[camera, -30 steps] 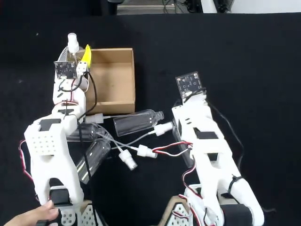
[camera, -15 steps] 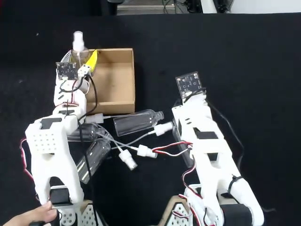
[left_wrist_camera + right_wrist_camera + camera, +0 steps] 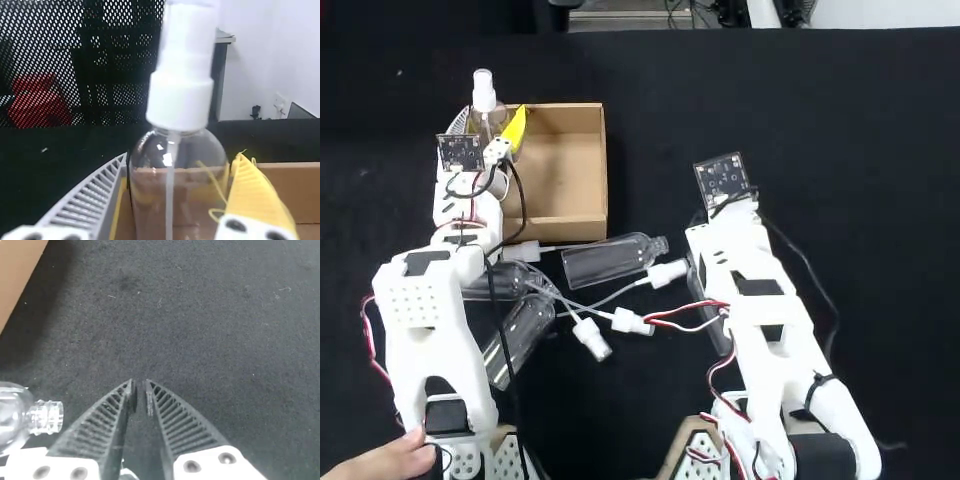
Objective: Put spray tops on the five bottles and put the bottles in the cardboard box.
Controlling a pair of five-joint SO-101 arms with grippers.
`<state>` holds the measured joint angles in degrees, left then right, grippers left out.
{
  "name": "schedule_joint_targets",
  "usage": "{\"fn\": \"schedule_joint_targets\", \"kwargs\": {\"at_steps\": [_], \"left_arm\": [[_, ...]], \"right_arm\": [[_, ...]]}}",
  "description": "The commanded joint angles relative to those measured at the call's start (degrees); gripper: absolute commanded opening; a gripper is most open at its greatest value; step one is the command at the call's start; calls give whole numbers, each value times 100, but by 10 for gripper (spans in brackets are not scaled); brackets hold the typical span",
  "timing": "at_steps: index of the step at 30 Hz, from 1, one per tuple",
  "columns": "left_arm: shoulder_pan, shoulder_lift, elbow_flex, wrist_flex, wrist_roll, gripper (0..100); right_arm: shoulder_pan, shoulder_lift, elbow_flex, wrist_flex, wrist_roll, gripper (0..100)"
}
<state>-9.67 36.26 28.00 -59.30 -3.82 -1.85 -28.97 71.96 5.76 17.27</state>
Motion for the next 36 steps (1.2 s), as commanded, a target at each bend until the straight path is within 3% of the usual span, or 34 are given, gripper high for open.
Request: {"fn": "schedule_joint_targets", "kwargs": {"at_steps": [1,15,27,31,36], "left_arm": [[-31,-782,145,141,18,304],[-75,-2646,1921,255,-18,300],[-101,-5802,4752,325,-26,299],[-163,-6980,5253,1503,-35,299],[-374,-8580,5121,4158,-9,299]], "right_arm": [[97,-145,-66,-158,-9,11],[88,-145,-66,-158,-9,11],[97,-145,-13,-387,-35,11],[79,-145,-13,-387,-35,11],[79,-145,66,-448,-35,11]]}}
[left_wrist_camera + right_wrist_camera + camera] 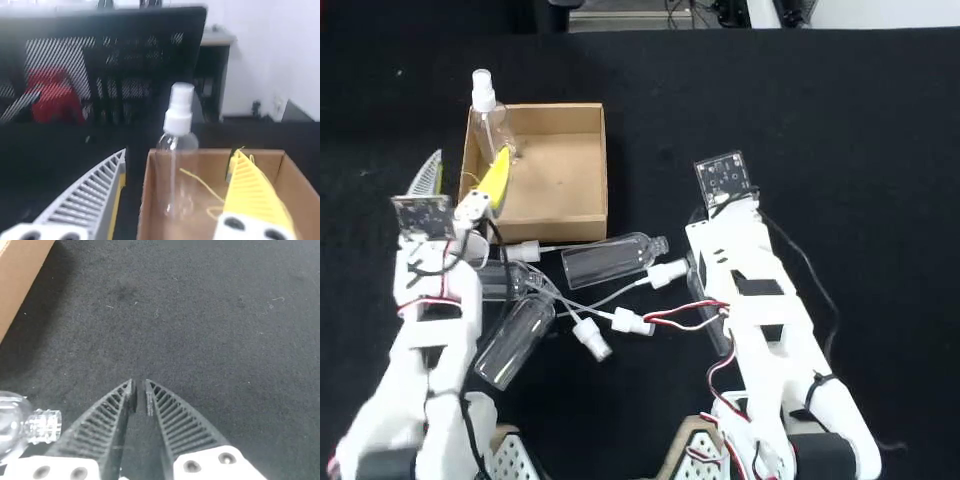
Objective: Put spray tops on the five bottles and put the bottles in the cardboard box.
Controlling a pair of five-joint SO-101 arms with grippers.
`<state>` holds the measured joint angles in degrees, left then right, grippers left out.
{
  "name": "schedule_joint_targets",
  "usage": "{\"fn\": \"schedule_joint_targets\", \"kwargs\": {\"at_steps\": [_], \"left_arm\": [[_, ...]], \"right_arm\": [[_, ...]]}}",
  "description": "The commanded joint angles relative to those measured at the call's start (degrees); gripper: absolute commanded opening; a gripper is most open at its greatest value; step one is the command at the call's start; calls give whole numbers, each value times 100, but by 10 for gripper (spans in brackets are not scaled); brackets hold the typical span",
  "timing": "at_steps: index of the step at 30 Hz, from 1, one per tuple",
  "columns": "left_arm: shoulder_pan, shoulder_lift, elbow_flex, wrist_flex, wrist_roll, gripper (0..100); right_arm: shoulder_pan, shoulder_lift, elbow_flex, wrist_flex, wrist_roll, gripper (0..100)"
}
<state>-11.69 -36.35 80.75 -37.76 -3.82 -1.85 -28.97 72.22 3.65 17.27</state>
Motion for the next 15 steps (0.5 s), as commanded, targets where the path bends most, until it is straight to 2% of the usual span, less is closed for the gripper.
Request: {"fn": "schedule_joint_targets", "kwargs": {"at_steps": [1,5,7,12,15], "left_arm": [[-171,-1662,-215,2637,-18,299],[-101,-2954,-541,5389,-26,299],[-13,-3464,-673,6470,9,299],[145,-4290,-690,7851,-26,299],[127,-4712,-629,8316,-281,303]], "right_arm": [[79,-145,48,-255,-35,11],[79,-145,66,-264,-35,11],[79,-145,75,-264,-35,11],[79,-145,75,-264,-18,11],[79,-145,75,-255,-9,11]]}}
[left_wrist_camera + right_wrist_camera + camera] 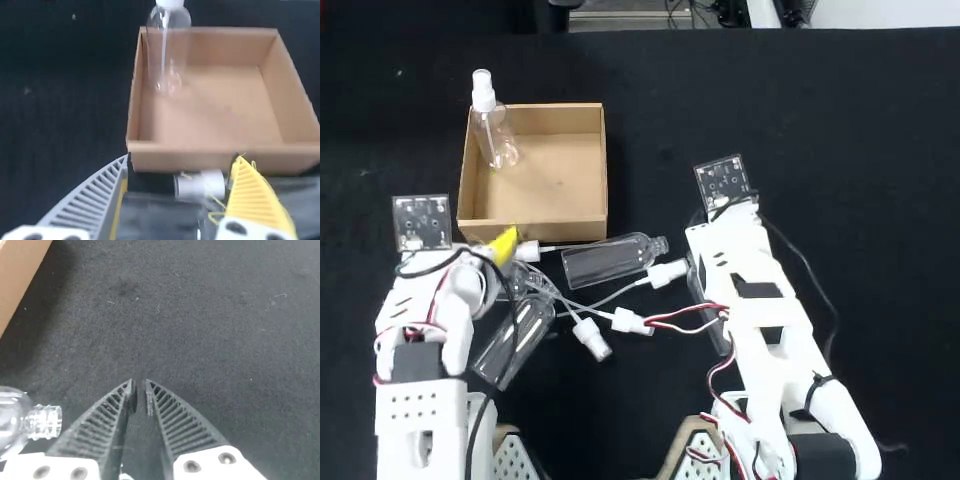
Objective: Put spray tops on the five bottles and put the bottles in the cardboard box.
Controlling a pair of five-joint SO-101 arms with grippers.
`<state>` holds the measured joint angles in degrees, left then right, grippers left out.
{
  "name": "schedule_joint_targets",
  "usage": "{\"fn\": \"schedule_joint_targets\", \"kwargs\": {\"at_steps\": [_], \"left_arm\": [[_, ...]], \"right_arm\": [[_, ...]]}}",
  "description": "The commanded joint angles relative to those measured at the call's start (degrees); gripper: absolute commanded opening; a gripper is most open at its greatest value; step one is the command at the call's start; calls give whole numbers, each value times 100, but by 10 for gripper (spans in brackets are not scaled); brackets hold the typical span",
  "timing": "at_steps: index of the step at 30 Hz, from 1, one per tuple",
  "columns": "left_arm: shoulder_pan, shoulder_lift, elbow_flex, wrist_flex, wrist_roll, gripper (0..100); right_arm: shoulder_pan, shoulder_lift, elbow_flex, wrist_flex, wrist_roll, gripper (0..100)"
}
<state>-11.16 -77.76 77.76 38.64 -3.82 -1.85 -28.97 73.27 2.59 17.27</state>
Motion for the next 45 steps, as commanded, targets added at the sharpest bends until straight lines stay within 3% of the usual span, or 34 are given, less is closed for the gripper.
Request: {"fn": "schedule_joint_targets", "kwargs": {"at_steps": [1,4,7,11,13,17,20,31,40,45], "left_arm": [[110,-730,-233,782,-510,302],[136,-1257,-75,1196,-905,300],[312,-1512,-418,2488,-1415,303],[444,-1196,-1077,4035,-1978,304],[409,-826,-1209,4158,-2198,304],[602,299,-1305,4132,-2576,304],[848,1108,-1569,4053,-2453,304],[963,3130,-1393,2470,-2171,303],[1015,3842,-1358,1855,-2145,300],[1640,3930,-1305,1899,-2048,299]], "right_arm": [[79,-145,-22,-141,-9,11],[79,-145,-22,-141,-9,11],[79,-145,-22,-141,-9,11],[70,-145,-22,-141,-9,11],[70,-145,-31,-141,-18,11],[70,-145,-31,-141,-9,11],[70,-145,-31,-149,-9,11],[70,-145,-31,-141,-9,11],[70,-145,-31,-132,-9,11],[70,-145,-31,-132,-9,11]]}}
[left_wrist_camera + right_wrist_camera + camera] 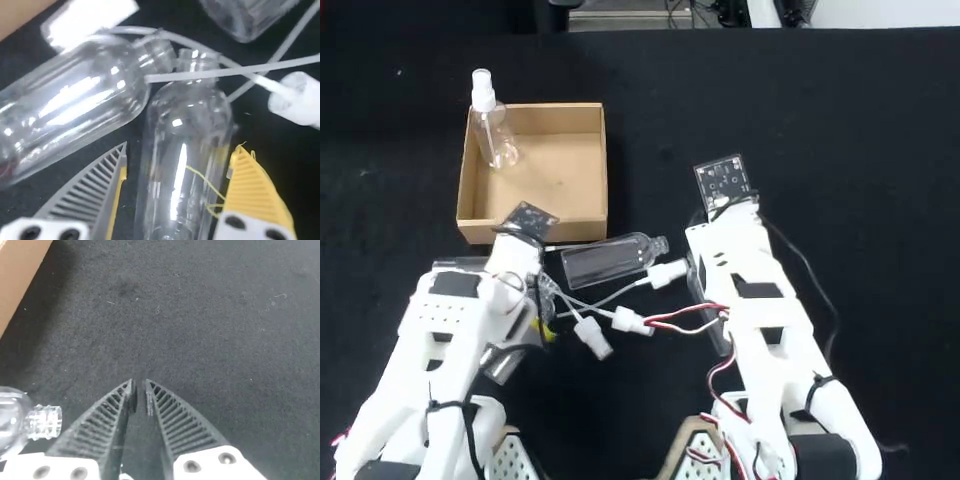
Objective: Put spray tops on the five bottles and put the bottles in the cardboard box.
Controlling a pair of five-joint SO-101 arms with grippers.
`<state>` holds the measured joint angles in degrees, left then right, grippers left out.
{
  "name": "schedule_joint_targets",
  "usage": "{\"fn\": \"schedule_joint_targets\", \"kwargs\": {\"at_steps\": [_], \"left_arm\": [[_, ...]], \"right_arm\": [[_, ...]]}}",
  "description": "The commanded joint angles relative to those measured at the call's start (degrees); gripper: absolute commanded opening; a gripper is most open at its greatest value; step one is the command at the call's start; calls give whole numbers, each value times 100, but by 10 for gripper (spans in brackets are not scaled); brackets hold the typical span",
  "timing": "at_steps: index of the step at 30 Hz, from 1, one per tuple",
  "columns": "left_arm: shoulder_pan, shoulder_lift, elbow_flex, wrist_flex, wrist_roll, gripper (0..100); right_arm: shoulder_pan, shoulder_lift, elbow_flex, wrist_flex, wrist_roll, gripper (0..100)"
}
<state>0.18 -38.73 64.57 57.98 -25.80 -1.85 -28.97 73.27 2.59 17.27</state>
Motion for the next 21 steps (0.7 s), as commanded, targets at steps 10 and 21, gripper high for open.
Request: {"fn": "schedule_joint_targets", "kwargs": {"at_steps": [10,21], "left_arm": [[1182,-35,338,0,396,45],[945,-35,-971,1837,44,71]], "right_arm": [[70,-145,-31,-141,-9,11],[62,-145,-31,-88,-44,11]]}}
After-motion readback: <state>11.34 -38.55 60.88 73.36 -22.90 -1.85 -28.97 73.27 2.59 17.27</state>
